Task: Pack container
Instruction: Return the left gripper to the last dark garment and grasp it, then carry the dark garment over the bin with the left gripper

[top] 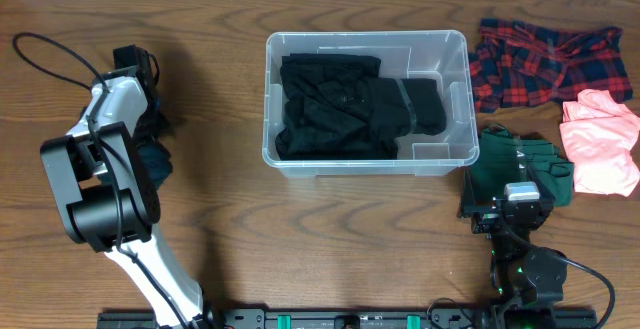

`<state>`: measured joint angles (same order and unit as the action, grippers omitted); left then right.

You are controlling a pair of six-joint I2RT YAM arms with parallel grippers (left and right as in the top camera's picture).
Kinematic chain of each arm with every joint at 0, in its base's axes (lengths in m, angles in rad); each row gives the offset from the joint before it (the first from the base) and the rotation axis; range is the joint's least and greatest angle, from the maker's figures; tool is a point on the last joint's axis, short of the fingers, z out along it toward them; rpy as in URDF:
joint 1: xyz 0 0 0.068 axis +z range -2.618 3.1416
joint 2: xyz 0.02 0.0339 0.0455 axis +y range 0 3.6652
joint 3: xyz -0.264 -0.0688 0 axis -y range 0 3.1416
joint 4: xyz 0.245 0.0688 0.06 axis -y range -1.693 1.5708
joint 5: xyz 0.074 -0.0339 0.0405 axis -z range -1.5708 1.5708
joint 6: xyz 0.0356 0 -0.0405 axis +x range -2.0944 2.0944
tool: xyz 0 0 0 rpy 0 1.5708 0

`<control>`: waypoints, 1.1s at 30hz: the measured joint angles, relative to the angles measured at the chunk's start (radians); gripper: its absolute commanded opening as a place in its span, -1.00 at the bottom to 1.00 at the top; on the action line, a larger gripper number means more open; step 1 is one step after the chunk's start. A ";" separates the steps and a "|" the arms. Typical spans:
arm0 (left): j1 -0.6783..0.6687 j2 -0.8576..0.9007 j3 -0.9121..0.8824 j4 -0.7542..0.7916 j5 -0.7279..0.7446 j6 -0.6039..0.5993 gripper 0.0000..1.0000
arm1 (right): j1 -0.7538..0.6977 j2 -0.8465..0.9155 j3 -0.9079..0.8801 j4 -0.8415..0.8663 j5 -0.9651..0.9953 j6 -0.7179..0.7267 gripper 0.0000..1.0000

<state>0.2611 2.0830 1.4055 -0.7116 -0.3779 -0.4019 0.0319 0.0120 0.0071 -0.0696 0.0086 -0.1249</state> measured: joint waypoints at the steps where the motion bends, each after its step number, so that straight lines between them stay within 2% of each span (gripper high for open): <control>1: 0.000 0.000 0.003 -0.009 0.001 0.010 -0.88 | 0.000 0.000 0.000 0.000 0.000 0.000 0.98; 8: -0.002 -0.067 0.012 -0.100 0.034 0.090 -0.88 | 0.000 0.000 0.000 0.000 0.000 0.000 0.98; 17: -0.104 -0.446 0.018 -0.090 0.178 0.407 -0.88 | 0.000 0.000 0.000 0.000 0.000 0.000 0.99; 22: -0.228 -0.641 0.020 -0.036 0.359 0.585 -0.88 | 0.000 0.000 0.000 0.000 0.000 0.000 0.98; 25: -0.303 -0.718 0.021 0.007 0.480 0.645 -0.88 | 0.000 0.000 0.000 0.000 0.000 0.000 0.99; 33: -0.455 -0.746 0.022 0.056 0.819 0.743 -0.89 | 0.000 0.000 0.000 0.000 0.000 0.000 0.99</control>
<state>-0.1944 1.3369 1.4277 -0.6556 0.4408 0.3416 0.0319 0.0120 0.0071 -0.0692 0.0086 -0.1249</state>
